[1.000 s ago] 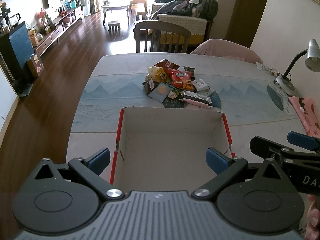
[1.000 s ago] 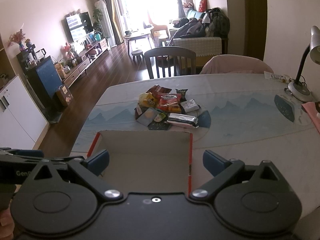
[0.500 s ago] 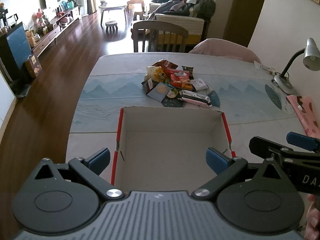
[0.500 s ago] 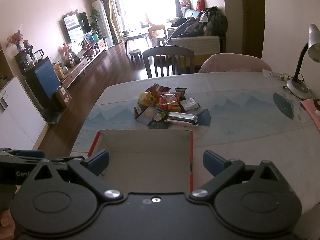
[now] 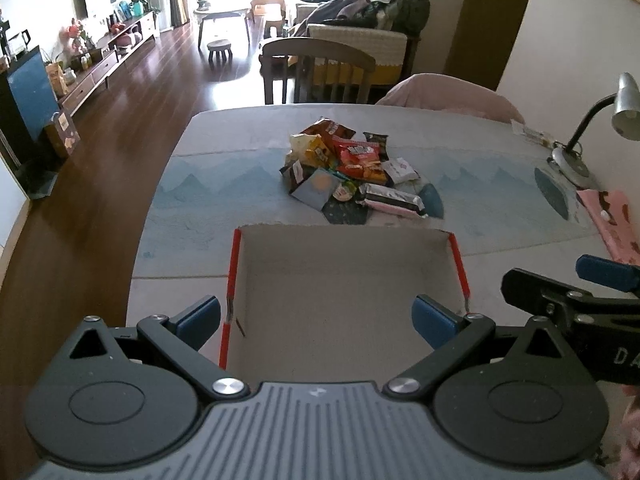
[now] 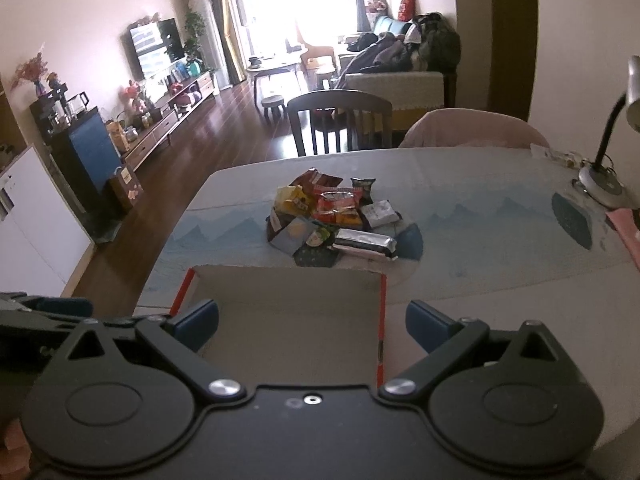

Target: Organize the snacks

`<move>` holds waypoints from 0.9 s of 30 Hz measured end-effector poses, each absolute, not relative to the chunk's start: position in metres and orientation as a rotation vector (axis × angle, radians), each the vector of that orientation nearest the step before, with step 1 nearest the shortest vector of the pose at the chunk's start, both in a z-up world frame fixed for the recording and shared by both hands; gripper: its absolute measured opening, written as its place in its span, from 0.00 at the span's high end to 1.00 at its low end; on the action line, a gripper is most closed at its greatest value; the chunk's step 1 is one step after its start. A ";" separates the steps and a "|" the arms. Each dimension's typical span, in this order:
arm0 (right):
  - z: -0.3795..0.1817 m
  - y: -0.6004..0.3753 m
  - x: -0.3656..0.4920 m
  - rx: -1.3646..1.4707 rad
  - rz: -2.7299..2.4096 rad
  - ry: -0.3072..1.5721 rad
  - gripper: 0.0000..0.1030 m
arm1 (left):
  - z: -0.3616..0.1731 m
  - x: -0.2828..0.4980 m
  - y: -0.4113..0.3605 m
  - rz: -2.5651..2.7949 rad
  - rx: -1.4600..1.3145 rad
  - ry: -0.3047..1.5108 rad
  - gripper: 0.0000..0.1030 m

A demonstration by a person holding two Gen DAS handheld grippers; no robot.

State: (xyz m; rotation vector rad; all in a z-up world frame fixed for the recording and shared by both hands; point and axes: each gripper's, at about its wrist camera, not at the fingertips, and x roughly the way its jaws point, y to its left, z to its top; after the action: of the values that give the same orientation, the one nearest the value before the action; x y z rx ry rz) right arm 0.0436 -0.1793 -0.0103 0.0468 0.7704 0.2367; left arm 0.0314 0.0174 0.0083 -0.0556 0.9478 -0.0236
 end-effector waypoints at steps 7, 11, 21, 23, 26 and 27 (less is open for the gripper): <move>-0.006 -0.197 0.094 0.063 0.285 0.807 0.03 | 0.008 0.071 0.019 0.031 -0.030 0.966 0.00; -0.005 -0.207 0.129 0.071 0.316 0.840 0.05 | 0.013 0.101 0.022 0.055 -0.021 0.971 0.00; -0.004 -0.208 0.206 -0.044 0.400 0.887 0.07 | 0.017 0.188 0.022 0.023 -0.001 1.014 0.00; -0.002 -0.209 0.222 -0.058 0.425 0.903 0.07 | 0.018 0.205 0.022 0.013 -0.006 1.028 0.00; 0.005 -0.210 0.243 -0.080 0.448 0.903 0.07 | 0.019 0.232 0.022 -0.005 -0.009 1.050 0.00; 0.006 -0.209 0.252 -0.092 0.457 0.908 0.07 | 0.018 0.240 0.022 -0.007 -0.018 1.059 0.00</move>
State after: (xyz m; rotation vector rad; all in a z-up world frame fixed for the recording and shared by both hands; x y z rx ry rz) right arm 0.2516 -0.2094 0.0056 -0.0920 0.9076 0.4573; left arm 0.2397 0.0222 0.0177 -0.0183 1.0594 -0.0070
